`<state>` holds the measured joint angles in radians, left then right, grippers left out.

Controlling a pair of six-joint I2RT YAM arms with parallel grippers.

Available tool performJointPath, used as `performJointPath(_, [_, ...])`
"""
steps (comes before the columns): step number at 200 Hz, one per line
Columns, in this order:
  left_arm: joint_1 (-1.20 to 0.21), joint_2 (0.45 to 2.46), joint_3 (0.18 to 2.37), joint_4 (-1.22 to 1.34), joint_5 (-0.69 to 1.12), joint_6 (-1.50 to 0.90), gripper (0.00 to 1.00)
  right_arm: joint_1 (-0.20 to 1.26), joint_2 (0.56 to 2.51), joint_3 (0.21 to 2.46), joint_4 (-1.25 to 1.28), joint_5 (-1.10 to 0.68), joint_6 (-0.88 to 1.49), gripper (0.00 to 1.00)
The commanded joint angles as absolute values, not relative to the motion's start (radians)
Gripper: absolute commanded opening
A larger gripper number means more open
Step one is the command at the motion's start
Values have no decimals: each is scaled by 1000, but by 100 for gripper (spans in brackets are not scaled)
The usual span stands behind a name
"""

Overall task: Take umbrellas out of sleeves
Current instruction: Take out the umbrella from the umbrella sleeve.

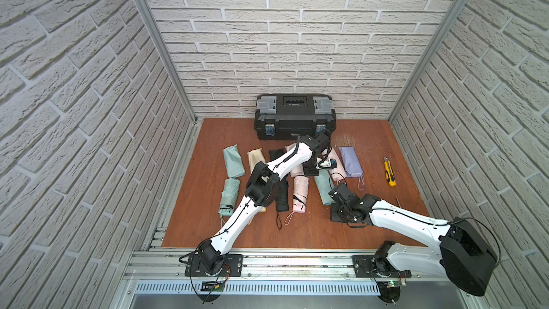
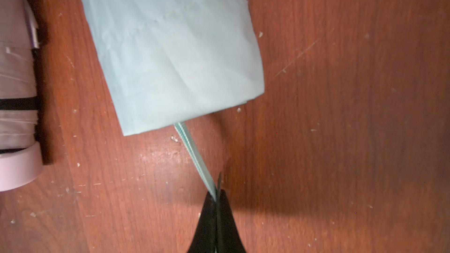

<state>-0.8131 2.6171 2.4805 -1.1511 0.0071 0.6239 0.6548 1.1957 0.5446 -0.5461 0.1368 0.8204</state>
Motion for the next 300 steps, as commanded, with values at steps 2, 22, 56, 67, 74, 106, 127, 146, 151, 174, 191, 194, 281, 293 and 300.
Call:
performJointPath(2, [-789,2576,2514,-1134,-62,605,0,659,1166,516,-595,138,841,3])
performJointPath(22, [-786,2576,2524,-1133,-71,596,0,659,1149,506,-600,135,845,3])
performJointPath(56, [-785,2576,2530,-1123,-100,582,0,660,1129,492,-609,131,854,3])
performJointPath(67, [-783,2577,2532,-1121,-110,577,0,659,1120,489,-609,130,856,3])
performJointPath(74, [-781,2576,2533,-1119,-112,575,0,658,1117,487,-611,129,858,3])
performJointPath(106, [-776,2574,2539,-1112,-131,566,0,660,1110,488,-614,125,857,3])
performJointPath(127, [-774,2571,2542,-1104,-133,566,0,659,1123,499,-600,106,843,3])
performJointPath(146, [-770,2572,2554,-1098,-142,560,0,660,1129,520,-609,103,830,3])
performJointPath(151, [-767,2571,2557,-1098,-144,559,0,659,1127,524,-615,105,830,3])
performJointPath(174, [-761,2568,2557,-1098,-144,557,0,659,1102,541,-641,123,823,3])
performJointPath(191, [-758,2566,2559,-1098,-150,555,0,659,1091,553,-662,137,818,3])
performJointPath(194, [-758,2566,2559,-1099,-151,555,0,659,1089,554,-664,139,818,3])
performJointPath(281, [-749,2563,2553,-1104,-191,535,0,659,1051,568,-743,208,816,3])
performJointPath(293, [-746,2561,2554,-1106,-201,529,0,658,1043,570,-763,228,820,3])
performJointPath(300, [-744,2560,2554,-1106,-207,525,0,658,1039,569,-774,237,823,3])
